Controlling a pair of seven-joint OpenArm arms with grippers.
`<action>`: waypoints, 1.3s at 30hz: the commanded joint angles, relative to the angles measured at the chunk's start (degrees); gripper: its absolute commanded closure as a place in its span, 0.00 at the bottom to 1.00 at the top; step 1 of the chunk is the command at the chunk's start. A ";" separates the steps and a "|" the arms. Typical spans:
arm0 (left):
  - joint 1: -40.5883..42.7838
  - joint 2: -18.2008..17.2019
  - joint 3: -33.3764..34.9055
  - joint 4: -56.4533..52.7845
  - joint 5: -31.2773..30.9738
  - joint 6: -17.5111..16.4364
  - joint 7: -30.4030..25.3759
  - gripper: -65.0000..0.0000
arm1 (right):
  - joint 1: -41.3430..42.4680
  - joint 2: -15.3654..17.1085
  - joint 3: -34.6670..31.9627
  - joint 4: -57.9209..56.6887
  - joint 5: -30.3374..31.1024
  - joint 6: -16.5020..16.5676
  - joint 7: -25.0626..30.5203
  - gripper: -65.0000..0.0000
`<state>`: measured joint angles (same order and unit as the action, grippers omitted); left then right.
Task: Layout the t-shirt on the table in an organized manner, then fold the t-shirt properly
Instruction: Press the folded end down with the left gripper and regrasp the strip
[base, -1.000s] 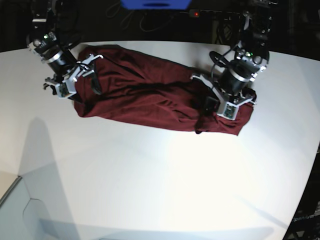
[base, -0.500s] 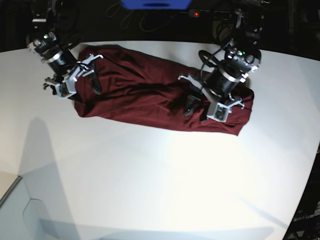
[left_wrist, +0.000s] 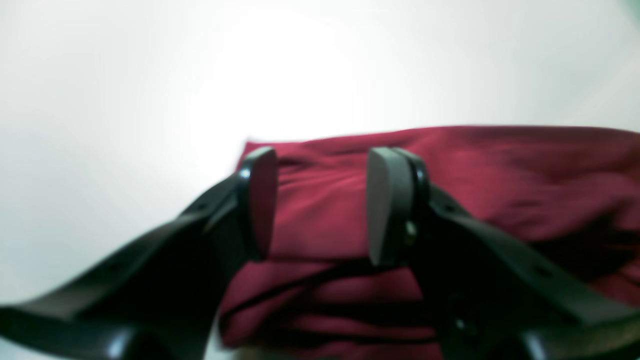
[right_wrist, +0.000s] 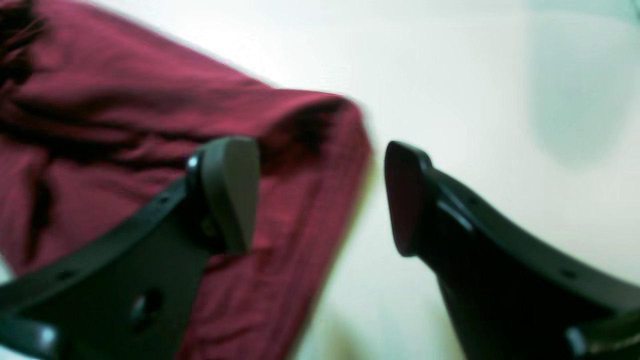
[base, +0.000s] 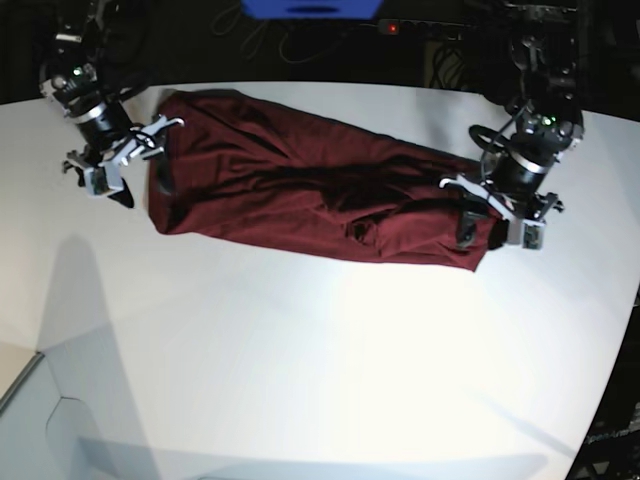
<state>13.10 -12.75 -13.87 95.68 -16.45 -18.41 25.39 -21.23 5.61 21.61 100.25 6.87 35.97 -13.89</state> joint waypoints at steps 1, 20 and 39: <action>-1.10 -0.39 -0.07 0.54 -0.65 -0.53 -1.61 0.56 | 0.35 -0.82 0.86 1.16 1.08 0.03 1.54 0.35; -5.67 4.89 12.77 -0.87 1.72 0.00 -1.52 0.56 | -1.75 -2.31 2.70 1.07 1.08 0.03 1.54 0.32; -6.82 7.52 15.67 -9.92 6.12 0.00 -1.61 0.57 | 0.88 -4.86 2.88 -5.08 1.08 0.03 -5.49 0.31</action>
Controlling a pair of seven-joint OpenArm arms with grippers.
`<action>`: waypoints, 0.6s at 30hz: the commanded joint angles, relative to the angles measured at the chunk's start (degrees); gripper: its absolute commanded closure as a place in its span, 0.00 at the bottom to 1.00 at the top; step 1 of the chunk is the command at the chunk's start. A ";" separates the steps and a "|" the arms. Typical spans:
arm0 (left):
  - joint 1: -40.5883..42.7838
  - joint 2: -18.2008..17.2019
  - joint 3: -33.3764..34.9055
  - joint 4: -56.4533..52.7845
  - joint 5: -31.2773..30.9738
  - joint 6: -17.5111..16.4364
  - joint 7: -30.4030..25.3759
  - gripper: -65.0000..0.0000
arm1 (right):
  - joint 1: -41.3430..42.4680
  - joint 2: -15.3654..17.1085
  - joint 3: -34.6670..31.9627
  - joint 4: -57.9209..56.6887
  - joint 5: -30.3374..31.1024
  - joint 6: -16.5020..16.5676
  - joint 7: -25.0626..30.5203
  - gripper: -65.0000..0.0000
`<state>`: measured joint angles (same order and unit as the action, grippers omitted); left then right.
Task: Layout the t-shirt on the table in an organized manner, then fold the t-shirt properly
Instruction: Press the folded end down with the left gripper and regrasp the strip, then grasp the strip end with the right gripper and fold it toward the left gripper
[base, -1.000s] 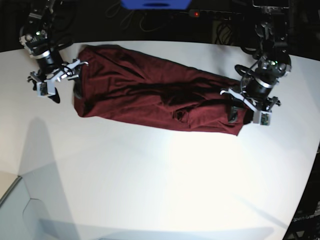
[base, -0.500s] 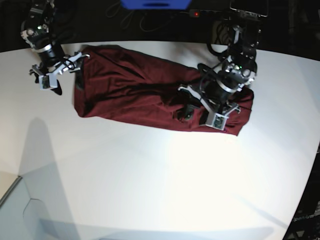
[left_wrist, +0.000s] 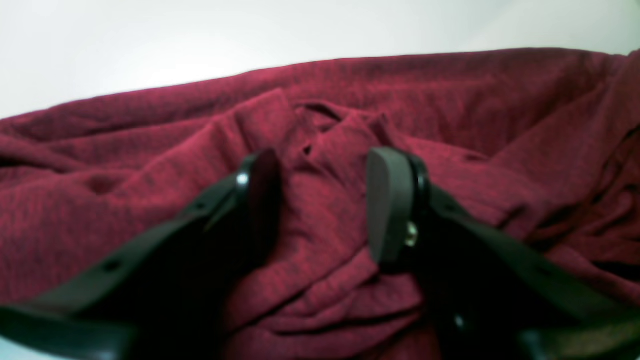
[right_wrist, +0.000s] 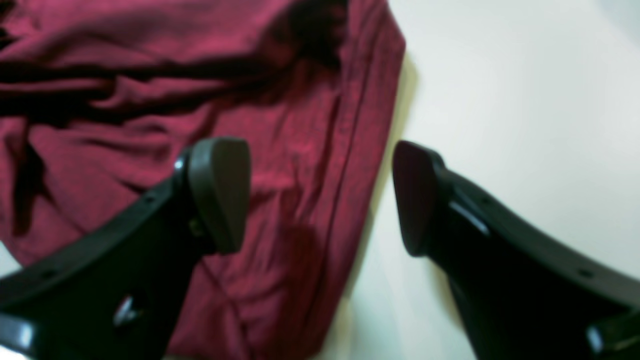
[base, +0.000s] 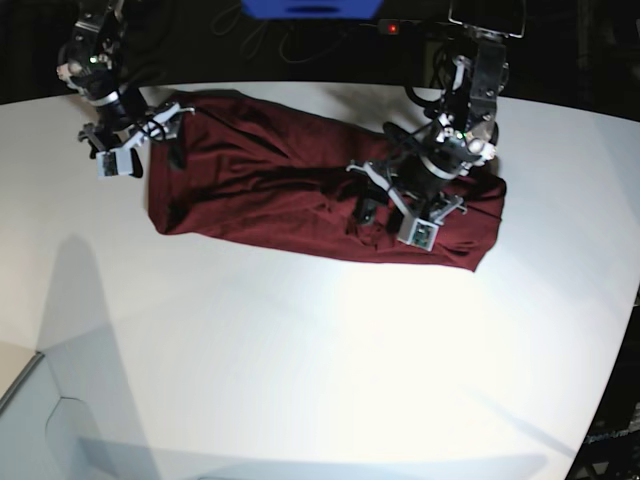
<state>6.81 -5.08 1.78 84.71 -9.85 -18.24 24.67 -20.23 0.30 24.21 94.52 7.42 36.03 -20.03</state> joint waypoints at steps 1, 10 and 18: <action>-0.52 -0.24 0.02 1.05 -0.57 -0.18 -0.89 0.57 | 0.58 0.45 0.28 0.03 0.54 -0.03 -0.32 0.31; -0.43 -0.15 -0.07 1.05 -0.66 -0.18 -0.89 0.57 | 2.07 -0.25 0.28 -2.52 0.36 -0.21 -2.43 0.31; -0.35 -0.15 -0.42 3.34 -0.75 -0.18 -0.89 0.57 | 1.99 -0.34 -0.43 -5.86 0.36 -0.03 -2.43 0.39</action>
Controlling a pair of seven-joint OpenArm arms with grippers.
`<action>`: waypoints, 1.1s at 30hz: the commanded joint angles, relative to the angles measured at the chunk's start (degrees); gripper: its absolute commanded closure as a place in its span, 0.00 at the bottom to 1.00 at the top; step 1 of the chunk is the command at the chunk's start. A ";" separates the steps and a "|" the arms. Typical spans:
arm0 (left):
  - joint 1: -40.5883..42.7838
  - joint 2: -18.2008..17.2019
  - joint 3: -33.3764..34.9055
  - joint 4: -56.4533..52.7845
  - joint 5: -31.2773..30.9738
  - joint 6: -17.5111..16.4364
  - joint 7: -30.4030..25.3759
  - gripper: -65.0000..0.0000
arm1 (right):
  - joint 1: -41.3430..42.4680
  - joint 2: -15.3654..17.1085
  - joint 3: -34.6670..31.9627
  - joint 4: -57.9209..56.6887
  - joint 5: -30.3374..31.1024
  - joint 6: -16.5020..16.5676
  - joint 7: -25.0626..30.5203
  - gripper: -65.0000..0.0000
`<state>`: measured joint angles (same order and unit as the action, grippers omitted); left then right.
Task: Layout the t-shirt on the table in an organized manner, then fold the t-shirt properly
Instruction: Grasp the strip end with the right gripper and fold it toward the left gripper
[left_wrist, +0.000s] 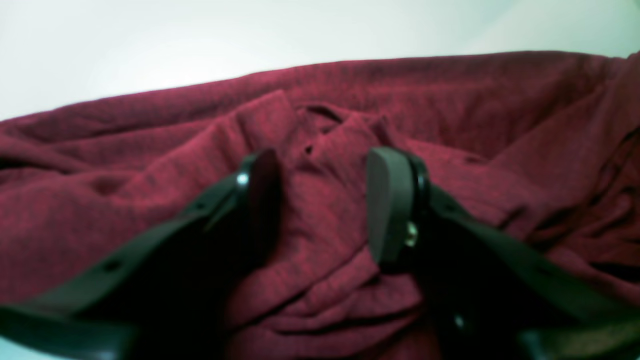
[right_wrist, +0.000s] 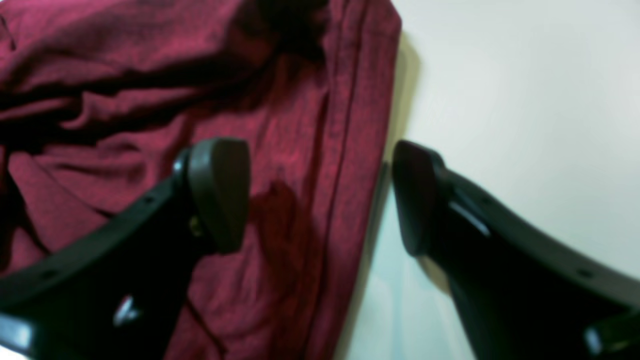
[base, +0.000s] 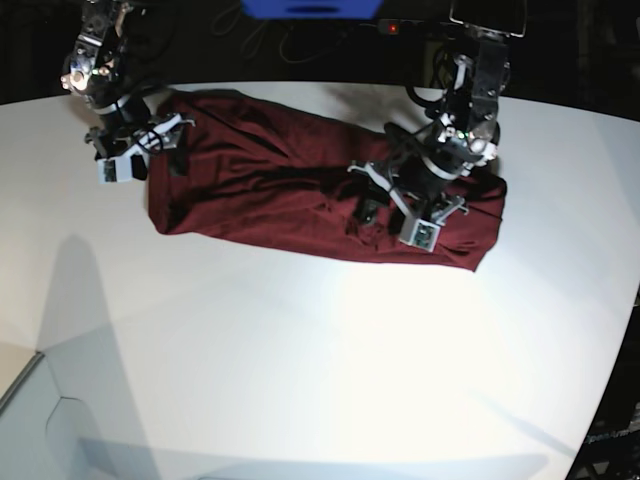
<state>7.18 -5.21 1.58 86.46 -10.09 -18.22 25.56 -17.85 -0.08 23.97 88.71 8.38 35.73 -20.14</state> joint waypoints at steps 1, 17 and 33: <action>-0.28 -0.02 -0.31 2.56 -0.51 -0.20 -1.78 0.57 | -0.48 0.03 -1.07 -0.05 -0.60 0.27 -2.32 0.43; 6.93 -0.37 -12.18 16.71 -0.51 -0.38 -1.69 0.56 | 0.75 -0.93 -6.60 8.92 5.73 4.27 -2.32 1.00; 16.86 -0.37 -35.21 24.80 -0.59 -0.82 -1.69 0.56 | 7.87 -1.73 -33.24 20.44 8.01 4.27 -2.41 1.00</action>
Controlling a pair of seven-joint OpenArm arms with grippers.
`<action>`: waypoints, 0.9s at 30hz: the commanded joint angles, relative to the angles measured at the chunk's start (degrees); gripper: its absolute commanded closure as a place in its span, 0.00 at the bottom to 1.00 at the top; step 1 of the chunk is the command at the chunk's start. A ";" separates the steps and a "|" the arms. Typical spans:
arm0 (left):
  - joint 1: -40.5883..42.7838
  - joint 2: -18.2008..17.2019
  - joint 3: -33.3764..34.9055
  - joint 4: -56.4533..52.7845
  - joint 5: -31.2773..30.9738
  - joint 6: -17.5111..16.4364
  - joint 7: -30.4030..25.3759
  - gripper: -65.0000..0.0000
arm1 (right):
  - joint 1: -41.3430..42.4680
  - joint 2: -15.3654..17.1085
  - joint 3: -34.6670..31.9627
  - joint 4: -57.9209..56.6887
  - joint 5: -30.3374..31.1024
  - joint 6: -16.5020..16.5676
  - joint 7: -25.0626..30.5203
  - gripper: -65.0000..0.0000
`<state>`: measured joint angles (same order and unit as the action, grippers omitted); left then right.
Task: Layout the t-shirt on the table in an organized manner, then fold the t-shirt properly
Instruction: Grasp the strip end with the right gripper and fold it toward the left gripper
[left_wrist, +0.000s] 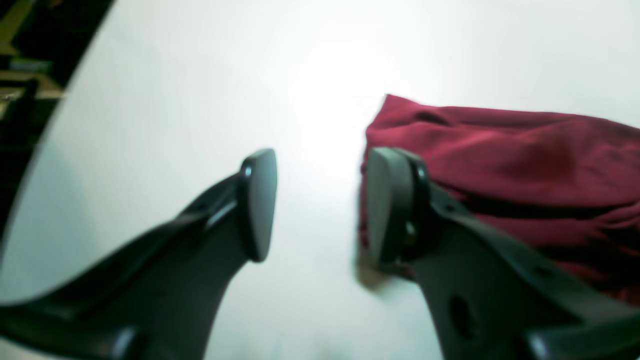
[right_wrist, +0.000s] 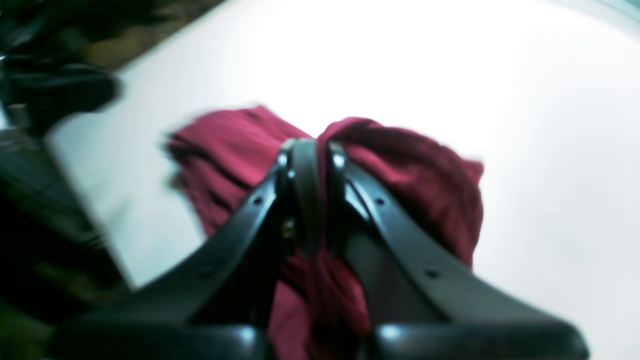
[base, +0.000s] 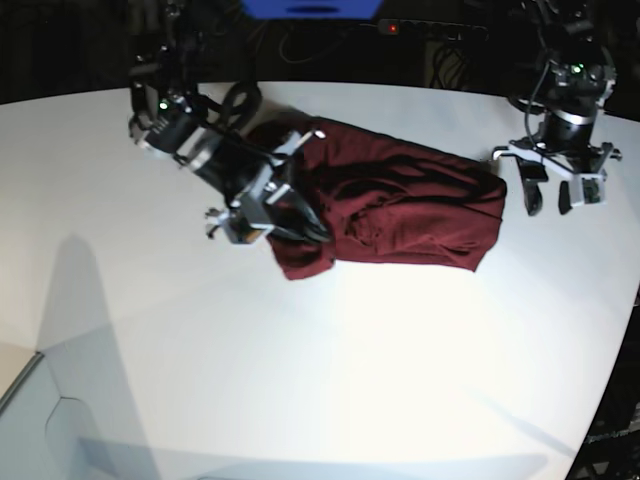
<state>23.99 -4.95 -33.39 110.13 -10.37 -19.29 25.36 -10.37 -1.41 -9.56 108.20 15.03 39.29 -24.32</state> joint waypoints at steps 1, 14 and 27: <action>0.41 -0.63 -2.09 1.21 -0.31 0.26 -1.50 0.56 | 1.54 -1.45 -2.17 0.76 1.28 0.71 1.77 1.00; 0.94 -0.19 -17.73 -2.48 -0.31 0.17 -1.50 0.56 | 16.66 -7.59 -16.59 -19.19 1.19 0.71 2.29 1.00; 2.52 0.60 -17.38 -3.97 -5.06 0.17 -1.50 0.56 | 24.92 -7.59 -19.05 -26.05 1.37 -3.20 3.79 1.00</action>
<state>26.37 -3.66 -50.48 105.32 -14.85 -19.31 25.47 13.61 -8.29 -28.47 81.25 15.53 35.99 -21.67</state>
